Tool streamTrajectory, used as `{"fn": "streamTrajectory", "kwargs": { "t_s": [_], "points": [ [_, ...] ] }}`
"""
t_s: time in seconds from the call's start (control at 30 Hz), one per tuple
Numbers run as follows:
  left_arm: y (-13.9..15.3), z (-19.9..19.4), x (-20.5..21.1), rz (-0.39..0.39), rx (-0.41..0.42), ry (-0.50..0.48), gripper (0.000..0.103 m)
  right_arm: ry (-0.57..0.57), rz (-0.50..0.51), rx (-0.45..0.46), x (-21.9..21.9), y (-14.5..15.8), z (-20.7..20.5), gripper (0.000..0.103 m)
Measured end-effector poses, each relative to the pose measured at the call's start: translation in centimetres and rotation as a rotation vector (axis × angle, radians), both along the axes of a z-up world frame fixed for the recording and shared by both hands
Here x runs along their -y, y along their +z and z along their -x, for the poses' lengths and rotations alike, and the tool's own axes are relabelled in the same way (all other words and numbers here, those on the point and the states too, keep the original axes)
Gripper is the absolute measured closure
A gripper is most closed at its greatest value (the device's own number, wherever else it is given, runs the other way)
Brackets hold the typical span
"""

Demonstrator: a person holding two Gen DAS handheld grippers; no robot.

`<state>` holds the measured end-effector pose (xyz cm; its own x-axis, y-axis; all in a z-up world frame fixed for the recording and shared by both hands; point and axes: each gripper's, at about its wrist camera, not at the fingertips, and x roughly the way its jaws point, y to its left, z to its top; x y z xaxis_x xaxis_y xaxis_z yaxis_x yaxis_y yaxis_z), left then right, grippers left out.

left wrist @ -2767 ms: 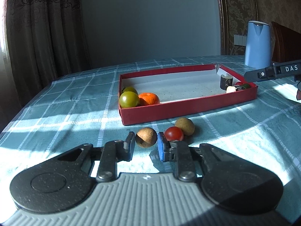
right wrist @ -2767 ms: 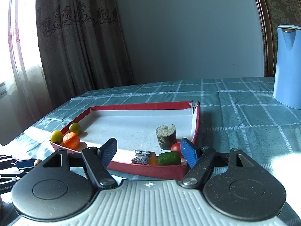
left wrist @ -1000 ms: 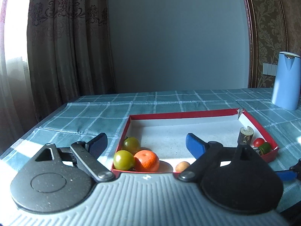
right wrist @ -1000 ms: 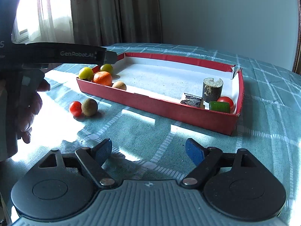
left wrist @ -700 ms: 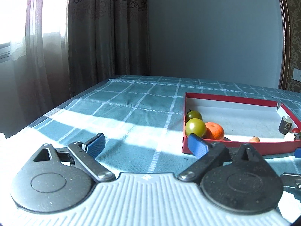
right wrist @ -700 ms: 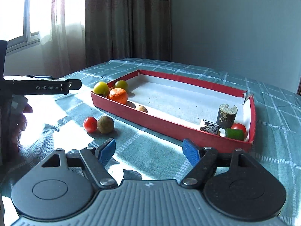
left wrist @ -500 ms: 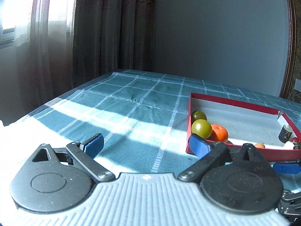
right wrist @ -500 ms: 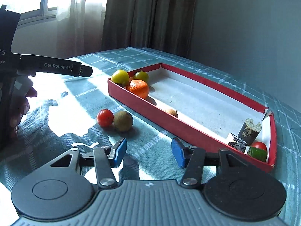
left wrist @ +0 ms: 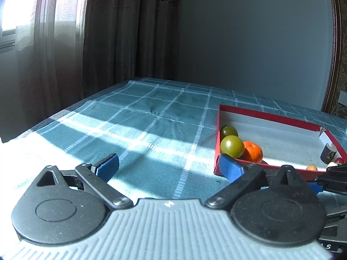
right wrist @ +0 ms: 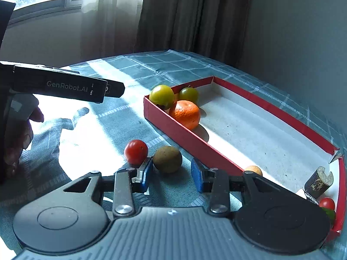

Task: Organize fruits
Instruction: 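Lower the right gripper onto the kiwi and close it, then lift the kiwi into the box and open the right gripper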

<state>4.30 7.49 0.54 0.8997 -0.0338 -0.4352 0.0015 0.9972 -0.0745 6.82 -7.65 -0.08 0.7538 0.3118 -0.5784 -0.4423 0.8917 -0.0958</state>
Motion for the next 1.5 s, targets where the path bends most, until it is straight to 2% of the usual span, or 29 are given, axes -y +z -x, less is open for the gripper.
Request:
{"fn": "streamTrajectory", "kwargs": {
  "t_s": [0.07, 0.2, 0.43, 0.57, 0.73, 1.0, 1.5],
  "points": [
    [0.0, -0.1, 0.0, 0.0, -0.003, 0.002, 0.004, 0.002, -0.008, -0.008, -0.2, 0.0, -0.4, 0.065],
    [-0.1, -0.1, 0.0, -0.002, -0.007, 0.001, 0.004, 0.015, -0.035, -0.021, -0.2, -0.1, -0.7, 0.073],
    [-0.1, -0.1, 0.0, -0.005, -0.01, 0.008, 0.004, -0.011, -0.083, -0.026, 0.4, 0.2, -0.3, 0.074],
    [-0.1, -0.1, 0.1, -0.012, -0.01, 0.013, 0.004, -0.022, -0.109, 0.001, 1.3, 1.0, 0.9, 0.074],
    [-0.2, -0.2, 0.1, -0.018, -0.019, 0.023, 0.003, -0.047, -0.138, 0.031, 2.9, 1.6, 2.3, 0.074],
    [-0.3, -0.5, 0.2, -0.032, -0.04, 0.043, 0.0, -0.097, -0.159, 0.02, 5.5, 0.6, 4.0, 0.074],
    [-0.4, -0.8, 0.4, -0.058, -0.061, 0.056, 0.0, -0.227, -0.216, 0.123, 12.1, 2.7, 6.4, 0.074]
  ]
}}
